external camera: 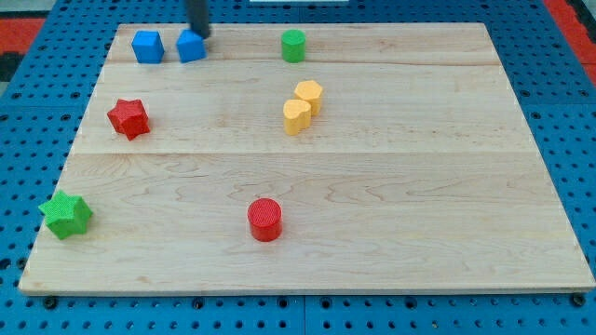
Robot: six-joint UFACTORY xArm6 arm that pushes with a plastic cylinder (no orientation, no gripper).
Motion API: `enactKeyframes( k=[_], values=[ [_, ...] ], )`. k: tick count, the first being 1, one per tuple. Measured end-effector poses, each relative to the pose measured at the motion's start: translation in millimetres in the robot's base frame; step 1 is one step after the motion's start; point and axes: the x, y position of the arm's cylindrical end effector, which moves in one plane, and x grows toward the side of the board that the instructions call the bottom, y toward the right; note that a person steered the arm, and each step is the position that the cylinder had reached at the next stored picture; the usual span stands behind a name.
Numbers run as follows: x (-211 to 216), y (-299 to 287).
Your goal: Slide the green circle to the center
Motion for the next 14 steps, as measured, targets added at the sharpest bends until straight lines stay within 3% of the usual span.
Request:
enactKeyframes(
  k=[1,3,6,7,8,9,10,12,13,14],
  values=[
    [-8,17],
    [-28,125],
    [-20,241],
    [-16,215],
    [20,147],
    [104,110],
    [161,70],
    [97,139],
    [58,87],
    [135,61]
  ],
)
